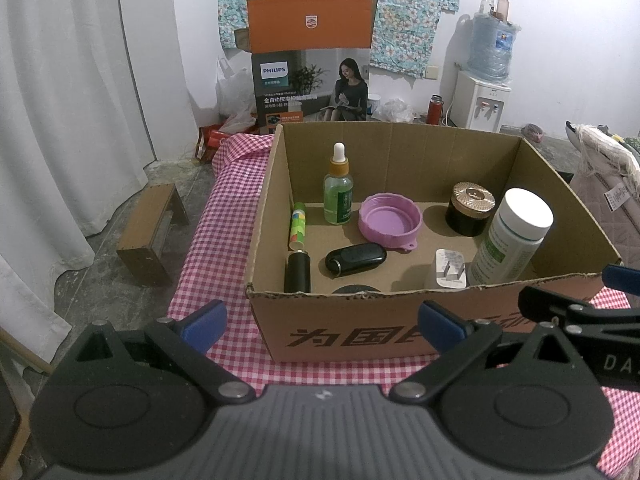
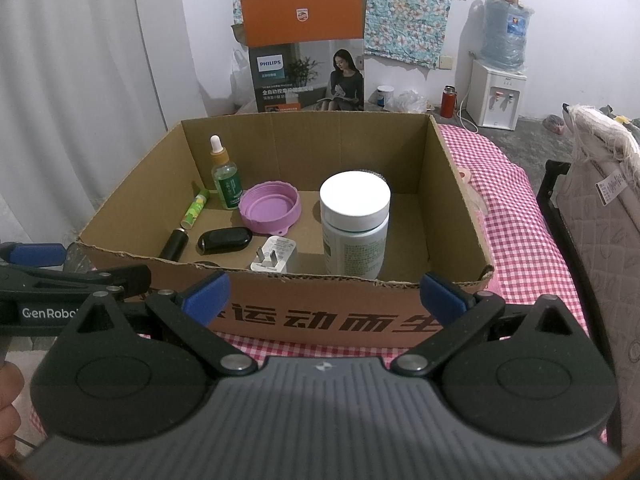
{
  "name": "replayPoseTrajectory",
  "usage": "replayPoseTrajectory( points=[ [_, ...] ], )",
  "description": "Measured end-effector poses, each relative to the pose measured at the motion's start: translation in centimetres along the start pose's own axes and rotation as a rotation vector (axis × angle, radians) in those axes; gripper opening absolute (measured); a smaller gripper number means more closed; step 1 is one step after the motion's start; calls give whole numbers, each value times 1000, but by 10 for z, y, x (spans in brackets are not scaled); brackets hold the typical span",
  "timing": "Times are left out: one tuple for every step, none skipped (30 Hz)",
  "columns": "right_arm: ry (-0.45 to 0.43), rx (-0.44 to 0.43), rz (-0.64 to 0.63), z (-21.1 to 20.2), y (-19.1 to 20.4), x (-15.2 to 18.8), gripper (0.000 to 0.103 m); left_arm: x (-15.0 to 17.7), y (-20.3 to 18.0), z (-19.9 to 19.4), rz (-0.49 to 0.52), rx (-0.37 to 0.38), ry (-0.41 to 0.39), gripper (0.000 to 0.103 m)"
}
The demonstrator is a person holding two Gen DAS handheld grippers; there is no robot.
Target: Organize rigid objects
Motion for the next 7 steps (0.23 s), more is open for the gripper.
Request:
replayPoseTrajectory(
  points=[
    [0,0,1,0,0,0,102,0,0,0,0,0,0,102],
    [0,0,0,0,0,0,102,0,0,0,1,1,0,102],
    [0,0,1,0,1,0,102,0,0,0,1,0,0,102],
    [0,0,0,0,0,0,102,0,0,0,0,-1,0,102],
    [0,0,0,0,0,0,102,0,0,0,1,-1,0,102],
    [0,0,0,0,0,0,102,0,0,0,1,-1,0,102],
    [0,0,0,0,0,0,102,0,0,0,0,0,0,102]
  ],
)
Point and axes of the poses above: each gripper's, at about its wrist camera, not at the fingertips, and z roughly the way its jaws point, y to its left, x to its underside, the point moved 7 cm from there along z, roughly the way its jaws point, and after that the axes turned 15 degrees about z, right-handed, at the moved point
